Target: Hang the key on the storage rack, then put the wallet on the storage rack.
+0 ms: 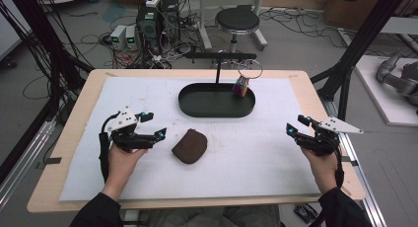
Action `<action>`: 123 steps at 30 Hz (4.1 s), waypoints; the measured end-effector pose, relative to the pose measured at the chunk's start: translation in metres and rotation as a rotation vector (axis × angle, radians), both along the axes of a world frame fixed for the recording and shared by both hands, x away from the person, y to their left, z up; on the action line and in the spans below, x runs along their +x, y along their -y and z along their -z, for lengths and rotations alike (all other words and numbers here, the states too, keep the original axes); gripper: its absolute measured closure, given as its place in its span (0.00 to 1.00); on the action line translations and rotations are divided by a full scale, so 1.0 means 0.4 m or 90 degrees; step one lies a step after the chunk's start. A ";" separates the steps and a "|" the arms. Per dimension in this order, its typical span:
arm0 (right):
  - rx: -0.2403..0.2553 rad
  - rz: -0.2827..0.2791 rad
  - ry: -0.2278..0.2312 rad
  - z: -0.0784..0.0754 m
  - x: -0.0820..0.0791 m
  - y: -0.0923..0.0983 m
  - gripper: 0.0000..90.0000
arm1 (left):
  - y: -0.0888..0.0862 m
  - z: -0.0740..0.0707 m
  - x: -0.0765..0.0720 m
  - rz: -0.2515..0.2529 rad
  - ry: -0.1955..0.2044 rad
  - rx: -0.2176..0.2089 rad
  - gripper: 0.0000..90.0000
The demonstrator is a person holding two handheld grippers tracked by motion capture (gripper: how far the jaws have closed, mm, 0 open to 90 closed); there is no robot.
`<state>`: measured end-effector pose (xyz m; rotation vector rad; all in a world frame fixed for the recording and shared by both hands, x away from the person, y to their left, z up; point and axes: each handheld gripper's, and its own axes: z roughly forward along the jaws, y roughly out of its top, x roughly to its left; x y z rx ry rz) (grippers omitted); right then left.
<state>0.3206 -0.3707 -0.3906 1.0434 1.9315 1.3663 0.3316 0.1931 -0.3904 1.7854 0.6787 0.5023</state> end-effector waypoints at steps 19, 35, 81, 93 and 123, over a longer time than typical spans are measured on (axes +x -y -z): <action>-0.008 0.002 0.007 -0.003 -0.001 -0.019 0.44 | 0.003 0.008 0.012 0.023 -0.034 -0.014 0.28; -0.019 0.001 0.023 -0.003 0.005 -0.021 0.44 | 0.010 0.016 -0.033 -0.025 -0.043 -0.021 0.28; -0.074 -0.029 0.031 0.001 0.002 -0.065 0.45 | 0.085 0.152 -0.009 -0.020 -0.326 -0.052 0.76; -0.073 -0.025 0.036 -0.003 -0.001 -0.060 0.45 | 0.113 0.108 -0.025 0.021 -0.173 -0.039 0.85; -0.037 -0.232 -0.022 -0.018 0.052 -0.200 0.44 | 0.177 0.035 -0.072 0.152 0.036 0.021 0.91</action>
